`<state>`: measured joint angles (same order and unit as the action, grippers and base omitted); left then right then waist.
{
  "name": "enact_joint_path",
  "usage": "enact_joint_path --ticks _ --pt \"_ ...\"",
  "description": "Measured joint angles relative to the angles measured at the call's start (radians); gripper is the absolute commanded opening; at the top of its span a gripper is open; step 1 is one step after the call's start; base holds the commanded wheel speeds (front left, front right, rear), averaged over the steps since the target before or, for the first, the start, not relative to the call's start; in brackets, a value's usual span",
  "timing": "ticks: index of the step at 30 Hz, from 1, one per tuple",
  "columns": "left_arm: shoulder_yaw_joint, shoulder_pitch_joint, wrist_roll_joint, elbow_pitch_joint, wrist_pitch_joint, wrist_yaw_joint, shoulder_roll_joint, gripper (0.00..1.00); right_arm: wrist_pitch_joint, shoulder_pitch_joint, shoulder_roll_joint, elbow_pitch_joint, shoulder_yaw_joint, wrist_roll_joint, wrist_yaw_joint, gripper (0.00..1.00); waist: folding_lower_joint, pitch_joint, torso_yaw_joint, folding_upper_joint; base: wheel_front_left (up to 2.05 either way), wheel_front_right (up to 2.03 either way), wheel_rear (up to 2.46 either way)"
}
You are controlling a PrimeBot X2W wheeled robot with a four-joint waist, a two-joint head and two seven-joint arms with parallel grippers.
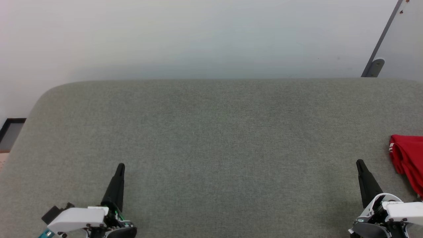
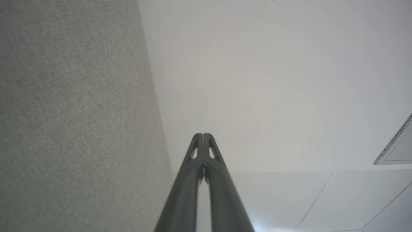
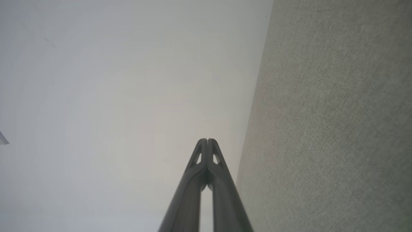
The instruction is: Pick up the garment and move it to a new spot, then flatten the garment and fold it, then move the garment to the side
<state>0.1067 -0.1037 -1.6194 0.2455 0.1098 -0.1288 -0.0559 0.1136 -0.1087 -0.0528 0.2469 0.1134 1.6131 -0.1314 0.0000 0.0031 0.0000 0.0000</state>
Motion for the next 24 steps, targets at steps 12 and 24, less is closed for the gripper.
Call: enact_joint_path --ticks 12,24 --pt "0.001 0.000 0.000 0.000 0.001 0.000 0.001 0.00 0.001 0.000 0.000 0.000 0.000 0.000 0.000 0.00 0.0000 0.000 0.000 0.0000 0.00 0.00 0.00" --pt "0.002 0.000 0.002 0.000 0.002 0.000 0.002 0.00 0.001 0.000 0.000 0.000 0.000 -0.001 0.000 0.00 0.0000 0.000 0.000 0.0000 0.00 0.00 0.00"
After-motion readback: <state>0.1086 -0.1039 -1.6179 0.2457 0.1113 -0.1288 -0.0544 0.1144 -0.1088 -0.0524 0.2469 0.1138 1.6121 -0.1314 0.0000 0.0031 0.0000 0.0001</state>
